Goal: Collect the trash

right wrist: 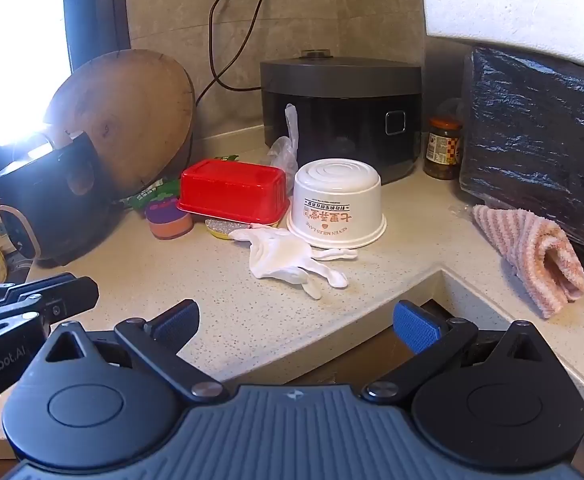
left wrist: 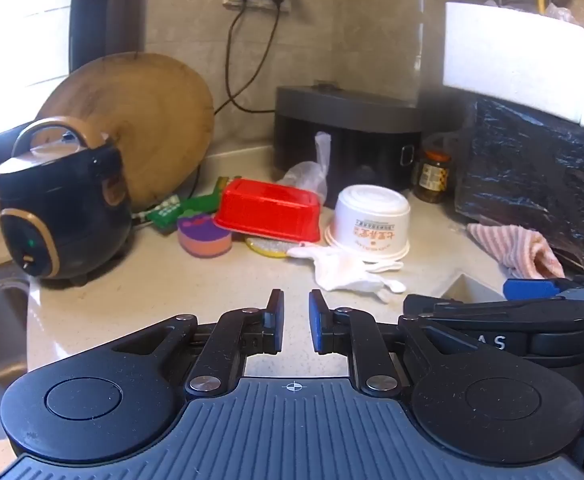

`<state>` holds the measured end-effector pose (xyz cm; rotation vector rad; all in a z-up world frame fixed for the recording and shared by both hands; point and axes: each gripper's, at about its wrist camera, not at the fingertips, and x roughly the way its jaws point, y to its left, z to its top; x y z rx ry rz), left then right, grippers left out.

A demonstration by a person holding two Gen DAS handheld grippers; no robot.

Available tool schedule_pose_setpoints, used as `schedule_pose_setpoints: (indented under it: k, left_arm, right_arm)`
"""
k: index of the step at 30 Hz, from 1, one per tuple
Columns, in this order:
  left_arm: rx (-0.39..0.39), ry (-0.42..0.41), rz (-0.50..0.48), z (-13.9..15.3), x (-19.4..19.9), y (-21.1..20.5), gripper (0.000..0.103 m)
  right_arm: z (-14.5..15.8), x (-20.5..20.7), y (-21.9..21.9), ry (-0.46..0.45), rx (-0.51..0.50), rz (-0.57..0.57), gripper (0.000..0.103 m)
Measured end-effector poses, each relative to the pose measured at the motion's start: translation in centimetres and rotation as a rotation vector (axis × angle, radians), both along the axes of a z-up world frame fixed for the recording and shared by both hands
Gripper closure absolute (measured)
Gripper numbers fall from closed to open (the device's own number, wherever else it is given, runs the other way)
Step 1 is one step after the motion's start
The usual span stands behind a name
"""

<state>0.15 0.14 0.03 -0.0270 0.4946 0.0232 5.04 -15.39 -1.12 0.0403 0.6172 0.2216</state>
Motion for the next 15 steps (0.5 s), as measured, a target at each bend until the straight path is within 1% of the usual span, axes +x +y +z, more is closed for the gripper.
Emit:
schedule_pose_setpoints:
  k: [2,3,8,9,13,15]
  left_arm:
    - [-0.005,0.008,0.01,0.0,0.1,0.4,0.086]
    - [0.014,0.022,0.003,-0.2,0.2,-0.1,0.086]
    - [-0.011,0.075,0.007,-0.7,0.8,0.0,0.086]
    - [-0.019,0.081,0.005,-0.7,1.0,0.2,0.086]
    - [-0.025,0.1,-0.003,-0.6,1.3,0.5,0.086]
    - [-0.027,0.107,-0.003,-0.7,1.3,0.4,0.086]
  right_arm:
    - [0.1,-0.2,0.1,-0.003,0.004,0.006,0.0]
    - [0.1,-0.2,0.1,-0.004,0.007,0.007,0.0]
    - [0.1,0.0,-0.2,-0.001,0.01,0.012,0.0]
    - [-0.2,1.0,-0.6,0.017,0.011,-0.003,0.0]
    - [-0.3,0.2,-0.1,0.023,0.012,-0.013,0.0]
    - [-0.2,0.6,-0.6,0.033,0.016,-0.007,0.0]
